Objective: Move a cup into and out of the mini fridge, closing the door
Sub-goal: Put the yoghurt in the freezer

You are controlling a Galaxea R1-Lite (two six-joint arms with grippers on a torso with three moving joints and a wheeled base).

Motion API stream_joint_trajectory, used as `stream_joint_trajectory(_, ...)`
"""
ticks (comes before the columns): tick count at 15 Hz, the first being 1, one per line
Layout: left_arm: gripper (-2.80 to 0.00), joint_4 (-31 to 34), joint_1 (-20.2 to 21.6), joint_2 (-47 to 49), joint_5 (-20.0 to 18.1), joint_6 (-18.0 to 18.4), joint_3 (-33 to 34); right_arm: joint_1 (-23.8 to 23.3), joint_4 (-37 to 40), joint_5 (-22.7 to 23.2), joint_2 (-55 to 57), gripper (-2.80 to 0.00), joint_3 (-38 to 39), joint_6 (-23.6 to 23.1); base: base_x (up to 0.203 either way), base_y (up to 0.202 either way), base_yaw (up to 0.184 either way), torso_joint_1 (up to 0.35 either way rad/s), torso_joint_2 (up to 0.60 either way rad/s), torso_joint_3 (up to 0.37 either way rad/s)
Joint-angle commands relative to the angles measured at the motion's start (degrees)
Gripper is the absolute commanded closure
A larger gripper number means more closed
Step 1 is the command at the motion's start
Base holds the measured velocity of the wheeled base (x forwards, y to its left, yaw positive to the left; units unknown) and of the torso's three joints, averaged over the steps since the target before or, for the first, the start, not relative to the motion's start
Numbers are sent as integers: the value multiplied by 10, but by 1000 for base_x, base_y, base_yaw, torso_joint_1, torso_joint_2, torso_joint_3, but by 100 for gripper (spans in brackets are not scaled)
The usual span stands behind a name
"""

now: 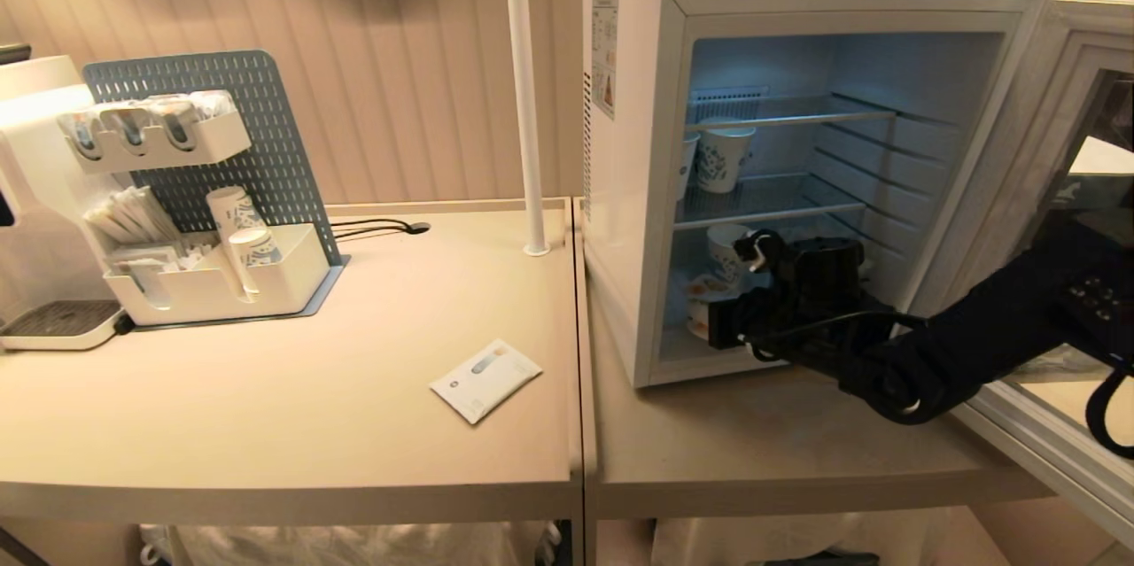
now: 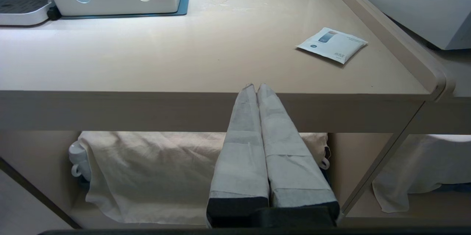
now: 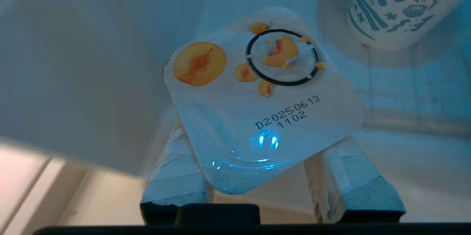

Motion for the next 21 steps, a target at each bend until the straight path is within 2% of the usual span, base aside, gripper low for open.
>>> stream_joint_trajectory(1, 0, 0, 0, 1, 0, -1, 1, -10, 14, 1, 26, 0, -37, 0, 0, 0, 0, 0, 0, 0)
stream_joint_trajectory(8, 0, 0, 0, 1, 1, -1, 1, -19, 61, 9, 74, 0, -105, 0, 0, 0, 0, 0, 0, 0)
stream_joint_trajectory(16, 0, 0, 0, 1, 1, -2, 1, -1, 90, 6, 77, 0, -111, 10, 0, 0, 0, 0, 0, 0)
stream_joint_trajectory(17, 0, 0, 0, 1, 0, -1, 1, -1, 89, 8, 74, -280, -109, 11, 0, 0, 0, 0, 0, 0)
stream_joint_trajectory(21, 0, 0, 0, 1, 0, -1, 1, 0, 86, 13, 48, -280, -94, 12, 0, 0, 0, 0, 0, 0)
